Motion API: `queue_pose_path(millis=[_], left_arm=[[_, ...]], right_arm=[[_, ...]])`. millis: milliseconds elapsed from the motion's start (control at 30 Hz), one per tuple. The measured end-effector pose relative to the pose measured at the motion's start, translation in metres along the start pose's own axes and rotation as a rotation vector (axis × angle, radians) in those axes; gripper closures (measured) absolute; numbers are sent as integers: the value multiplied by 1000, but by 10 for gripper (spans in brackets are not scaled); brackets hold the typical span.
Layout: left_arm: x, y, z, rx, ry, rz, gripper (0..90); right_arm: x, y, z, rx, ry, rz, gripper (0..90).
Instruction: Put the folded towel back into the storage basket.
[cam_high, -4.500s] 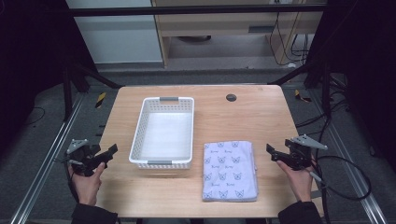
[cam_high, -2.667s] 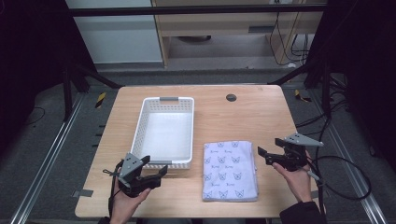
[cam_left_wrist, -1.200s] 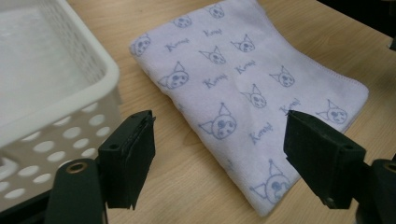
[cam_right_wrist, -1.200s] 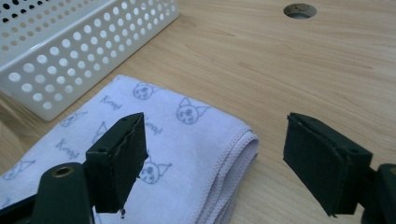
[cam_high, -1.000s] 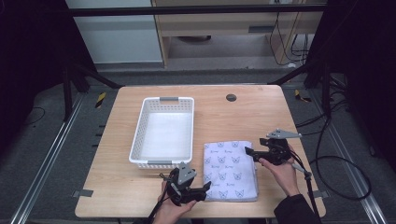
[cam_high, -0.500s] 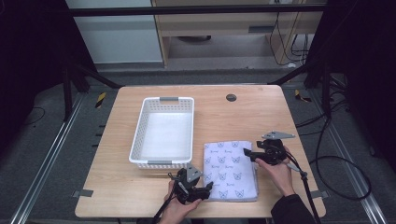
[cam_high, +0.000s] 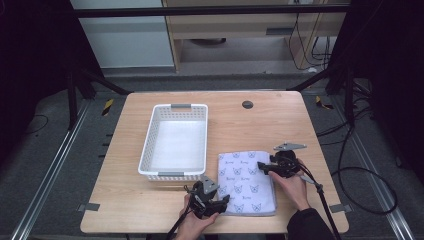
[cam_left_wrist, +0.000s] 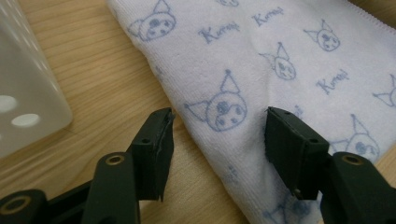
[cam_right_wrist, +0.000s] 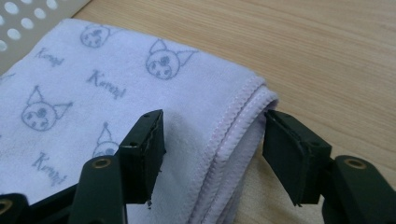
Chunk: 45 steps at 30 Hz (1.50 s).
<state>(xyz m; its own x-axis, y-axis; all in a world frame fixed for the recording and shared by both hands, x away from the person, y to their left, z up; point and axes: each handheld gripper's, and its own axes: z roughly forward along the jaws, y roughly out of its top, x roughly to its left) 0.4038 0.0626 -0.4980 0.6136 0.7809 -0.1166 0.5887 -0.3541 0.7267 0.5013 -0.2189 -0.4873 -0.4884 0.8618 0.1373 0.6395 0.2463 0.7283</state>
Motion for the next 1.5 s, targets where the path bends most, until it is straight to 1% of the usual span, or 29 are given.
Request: queue_pose_path(millis=[33, 233, 300, 367, 400, 467, 533, 667, 767, 933, 1033, 1233, 1267, 1333, 1433, 1500], left_arm=[[0, 0, 1, 0, 0, -4, 422], [-1, 0, 3, 7, 2, -12, 428], [-2, 0, 3, 10, 8, -4, 429], [-3, 1, 3, 14, 11, -3, 430], [-3, 1, 3, 15, 11, -3, 433], [-4, 1, 3, 15, 9, -4, 447], [-4, 1, 3, 21, 3, -9, 476], [-5, 3, 3, 29, -13, -25, 539], [-5, 4, 3, 39, -30, -29, 591], [-9, 6, 3, 52, -27, -5, 662], [-9, 7, 2, 50, -30, -3, 707], [-7, 8, 0, 44, -50, -12, 749], [-6, 8, -1, 42, -46, -5, 753], [-7, 9, -3, 36, -52, -3, 759], [-6, 10, -6, 31, -63, -11, 763], [-6, 11, -9, 26, -67, -7, 765]], right_arm=[[0, -1, 1, 5, 2, 12, 390], [-1, -3, 5, 20, 7, 36, 393], [-3, -4, 7, 27, 13, 55, 393], [-4, -5, 8, 33, 24, 86, 394], [-5, -5, 8, 35, 29, 93, 394], [-4, -6, 9, 34, 28, 94, 395], [-4, -6, 9, 28, 23, 82, 403], [-2, -6, 9, 32, 32, 87, 466], [-2, -5, 9, 41, 51, 107, 518], [-3, -5, 9, 44, 71, 121, 570], [-3, -5, 8, 49, 91, 148, 633], [-1, -3, 6, 49, 89, 147, 701], [-1, -3, 5, 48, 88, 145, 705], [0, -1, 4, 48, 87, 145, 712], [2, 1, 0, 37, 87, 134, 718], [3, 3, -5, 26, 91, 129, 721]])
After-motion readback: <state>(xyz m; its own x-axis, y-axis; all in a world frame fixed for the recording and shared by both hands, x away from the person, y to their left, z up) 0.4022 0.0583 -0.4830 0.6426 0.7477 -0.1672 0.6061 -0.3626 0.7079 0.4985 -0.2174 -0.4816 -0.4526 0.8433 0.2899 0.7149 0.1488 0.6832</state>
